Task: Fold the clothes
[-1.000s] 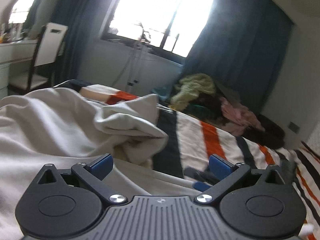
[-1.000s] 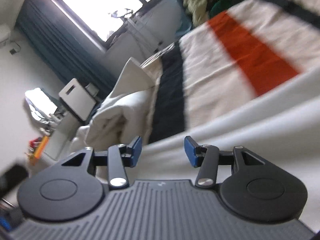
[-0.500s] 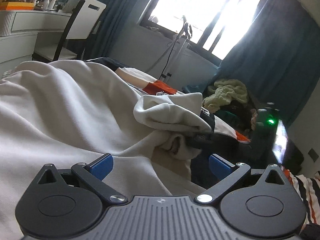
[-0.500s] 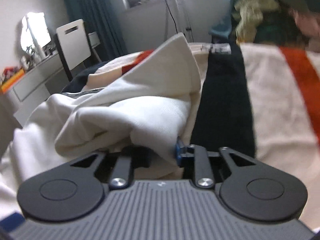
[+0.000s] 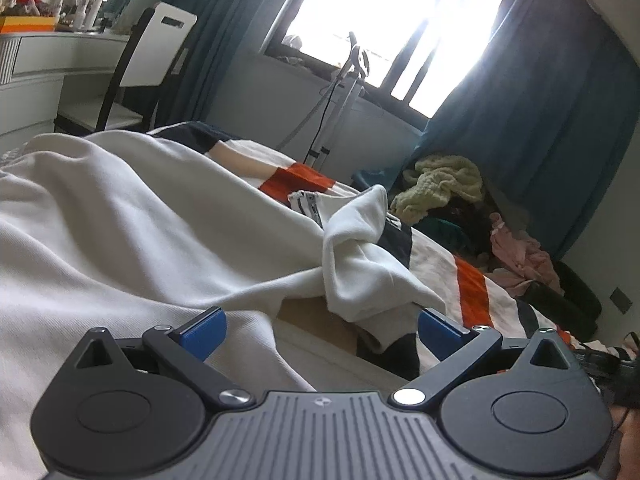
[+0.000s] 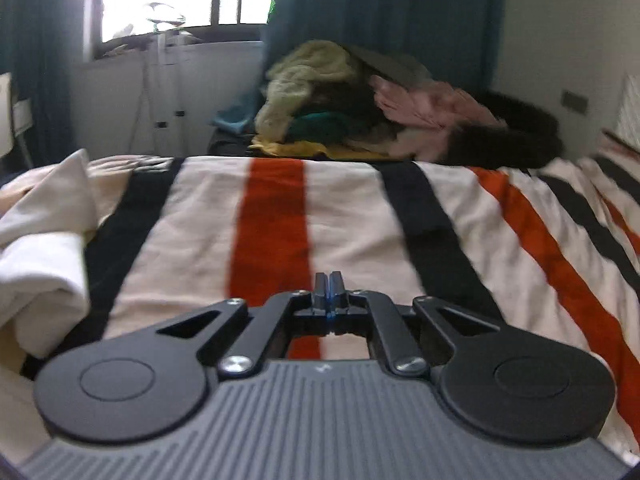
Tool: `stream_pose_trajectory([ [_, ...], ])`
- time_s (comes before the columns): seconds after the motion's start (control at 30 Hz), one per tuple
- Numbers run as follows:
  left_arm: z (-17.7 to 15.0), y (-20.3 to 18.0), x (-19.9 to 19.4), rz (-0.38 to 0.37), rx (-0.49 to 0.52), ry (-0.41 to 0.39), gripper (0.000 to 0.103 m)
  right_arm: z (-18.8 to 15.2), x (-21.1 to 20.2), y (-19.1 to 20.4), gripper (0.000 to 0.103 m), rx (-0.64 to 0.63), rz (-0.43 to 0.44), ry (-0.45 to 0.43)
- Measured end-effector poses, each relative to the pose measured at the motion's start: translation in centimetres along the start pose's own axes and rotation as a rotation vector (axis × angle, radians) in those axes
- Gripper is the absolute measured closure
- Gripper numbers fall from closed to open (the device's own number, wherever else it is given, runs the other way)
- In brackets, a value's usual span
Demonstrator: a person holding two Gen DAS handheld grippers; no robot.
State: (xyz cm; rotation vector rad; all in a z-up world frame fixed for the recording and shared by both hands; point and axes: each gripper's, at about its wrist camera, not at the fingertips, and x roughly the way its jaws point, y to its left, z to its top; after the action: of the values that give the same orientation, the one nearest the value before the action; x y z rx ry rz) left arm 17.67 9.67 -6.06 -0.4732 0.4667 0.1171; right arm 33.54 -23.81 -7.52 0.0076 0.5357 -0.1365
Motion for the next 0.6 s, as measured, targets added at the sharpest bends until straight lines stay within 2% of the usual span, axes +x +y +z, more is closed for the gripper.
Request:
stream_pose_trajectory([
  [0.1,-0.2,0.0,-0.4,0.025,0.02,0.006,0.0,1.1,0.7,0.4,0.096,0.073,0.116,0.037],
  [0.13,-0.3,0.0,-0.5,0.034,0.024,0.006,0.0,1.4,1.0,0.5,0.091,0.097,0.155,0.049],
  [0.2,-0.5,0.0,-0.4,0.054,0.041,-0.004,0.0,2.7,2.0,3.9,0.065,0.069,0.211,0.063],
  [0.23,-0.6,-0.1,-0.2,0.066,0.053,-0.008,0.0,3.3,2.5,5.6,0.044,0.062,0.262,0.061],
  [0.27,-0.7,-0.1,0.1,0.073,0.06,-0.007,0.0,4.0,3.4,8.0,0.031,0.065,0.332,0.056],
  [0.3,-0.8,-0.1,0.5,0.079,0.064,-0.005,0.0,4.6,4.0,9.9,0.028,0.073,0.385,0.053],
  [0.37,-0.9,0.0,1.3,0.091,0.073,-0.002,0.0,6.1,5.8,14.2,0.03,0.072,0.456,0.079],
  [0.43,-1.1,0.1,2.2,0.099,0.07,0.0,0.0,7.5,8.0,18.5,0.03,0.034,0.487,0.133],
  [0.5,-1.4,0.4,3.2,0.102,0.067,0.006,0.0,8.5,10.4,22.7,0.03,-0.033,0.461,0.167],
  [0.6,-1.7,0.9,4.5,0.095,0.041,0.017,0.0,8.9,13.9,26.7,0.03,-0.092,0.444,0.21],
])
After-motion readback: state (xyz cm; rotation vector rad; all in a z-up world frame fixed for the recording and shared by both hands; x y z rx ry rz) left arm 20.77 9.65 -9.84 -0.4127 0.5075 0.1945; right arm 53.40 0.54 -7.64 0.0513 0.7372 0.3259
